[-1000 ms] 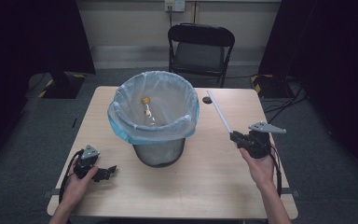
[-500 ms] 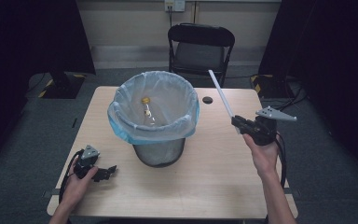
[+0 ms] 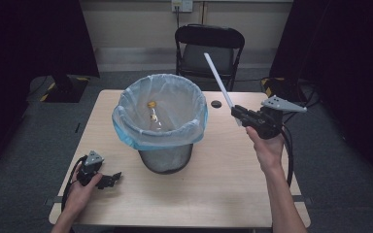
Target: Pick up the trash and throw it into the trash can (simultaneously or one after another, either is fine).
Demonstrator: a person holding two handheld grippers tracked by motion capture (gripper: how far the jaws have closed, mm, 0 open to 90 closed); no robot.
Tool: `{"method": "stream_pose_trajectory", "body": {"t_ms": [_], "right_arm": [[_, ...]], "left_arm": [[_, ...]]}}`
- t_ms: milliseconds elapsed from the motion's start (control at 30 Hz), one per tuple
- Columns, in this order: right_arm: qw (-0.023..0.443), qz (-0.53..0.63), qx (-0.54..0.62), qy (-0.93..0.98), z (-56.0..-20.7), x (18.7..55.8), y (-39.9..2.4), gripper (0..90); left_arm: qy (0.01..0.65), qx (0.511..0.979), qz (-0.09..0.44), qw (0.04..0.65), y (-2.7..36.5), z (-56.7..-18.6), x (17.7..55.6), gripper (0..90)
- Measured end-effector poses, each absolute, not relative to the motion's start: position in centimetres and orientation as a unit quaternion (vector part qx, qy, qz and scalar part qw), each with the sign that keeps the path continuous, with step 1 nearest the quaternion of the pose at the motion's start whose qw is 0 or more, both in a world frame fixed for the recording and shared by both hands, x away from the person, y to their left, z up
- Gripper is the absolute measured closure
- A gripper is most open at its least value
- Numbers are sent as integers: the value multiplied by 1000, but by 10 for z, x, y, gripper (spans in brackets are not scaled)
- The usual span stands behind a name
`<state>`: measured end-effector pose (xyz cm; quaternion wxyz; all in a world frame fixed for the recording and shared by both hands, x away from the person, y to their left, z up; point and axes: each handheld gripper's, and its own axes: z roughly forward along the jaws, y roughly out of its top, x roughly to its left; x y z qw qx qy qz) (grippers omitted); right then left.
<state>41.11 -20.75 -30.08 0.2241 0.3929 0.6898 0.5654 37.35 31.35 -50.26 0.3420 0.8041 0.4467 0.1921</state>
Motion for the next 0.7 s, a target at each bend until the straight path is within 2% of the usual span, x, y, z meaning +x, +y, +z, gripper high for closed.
{"method": "stream_pose_trajectory", "body": {"t_ms": [300,700], "right_arm": [[216,593,356,690,-269,415,-182,805],[195,616,313,696,-248,418,-151,804]], "left_arm": [[447,804,192,342,313,-503,374,43],[446,805,192,341,314,-503,374,43]]}}
